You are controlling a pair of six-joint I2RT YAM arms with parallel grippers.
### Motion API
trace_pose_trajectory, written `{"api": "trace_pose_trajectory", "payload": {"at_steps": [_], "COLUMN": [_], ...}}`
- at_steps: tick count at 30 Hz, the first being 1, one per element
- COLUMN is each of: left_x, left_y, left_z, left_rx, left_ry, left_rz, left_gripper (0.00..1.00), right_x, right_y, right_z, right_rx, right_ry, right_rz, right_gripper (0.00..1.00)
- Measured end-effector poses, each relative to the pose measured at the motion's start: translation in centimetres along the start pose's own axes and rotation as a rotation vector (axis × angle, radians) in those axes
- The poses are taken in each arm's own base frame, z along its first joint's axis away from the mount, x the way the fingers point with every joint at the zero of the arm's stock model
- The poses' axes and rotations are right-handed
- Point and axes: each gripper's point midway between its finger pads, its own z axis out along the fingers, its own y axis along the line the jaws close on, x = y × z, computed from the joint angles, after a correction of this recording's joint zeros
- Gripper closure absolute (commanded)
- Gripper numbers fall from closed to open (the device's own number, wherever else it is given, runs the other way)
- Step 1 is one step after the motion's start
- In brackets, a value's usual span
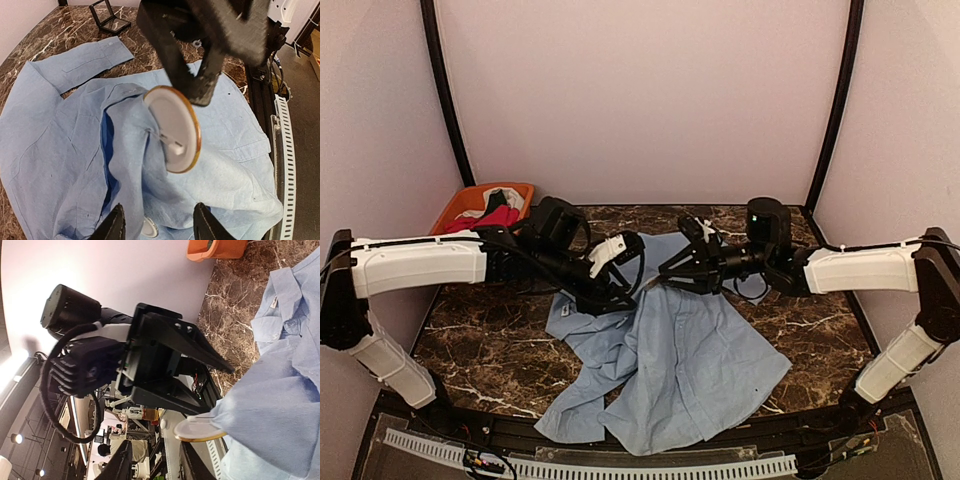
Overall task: Pin the brooch onto the clothing
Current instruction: Pin the brooch onto the flattened clothing, then pick up the clothing with brooches from the center of the board.
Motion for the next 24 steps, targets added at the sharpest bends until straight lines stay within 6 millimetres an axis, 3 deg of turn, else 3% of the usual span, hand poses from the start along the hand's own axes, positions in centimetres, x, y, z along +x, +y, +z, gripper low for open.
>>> {"api": "trace_pose_trajectory", "payload": {"at_steps": [8,10,14,17,20,24], "left_x": [1.4,1.7,3.6,5.9,8.5,10.5], "left_y": [1.8,2.3,4.1,6.8,8.8,10.2], "left_z": [0.3,0.2,-0.7,-2.5,-4.4,-5.7], "left_rx": [-0.102,-0.132,-0.21,-0.291,-0.374,-0.45], "left_ry": [0.052,0.066,0.111,0.126,0.151,0.198], "left_rz": [-0.033,-0.046,-0.138,-0.269,-0.386,-0.462], "left_gripper": [0.52,0.49,0.46,0.37,0.32,0.29], "right_x": [-1.1,-2.0,-6.5,-11.9,-16.2,-21.2], "right_y": [4.8,6.3,8.9,10.0,7.6,-1.7], "right_z": [-0.9,-1.5,-4.2,-6.2,-7.0,-6.7], "right_rx": [-0.038,-0.028,0.094,0.306,0.528,0.82], "right_ry": [-0.019,-0.032,-0.152,-0.274,-0.298,-0.197], "right_rz": [-0.206,-0.284,-0.493,-0.694,-0.826,-0.861], "right_gripper": [0.64,0.58,0.44,0.34,0.31,0.27]}}
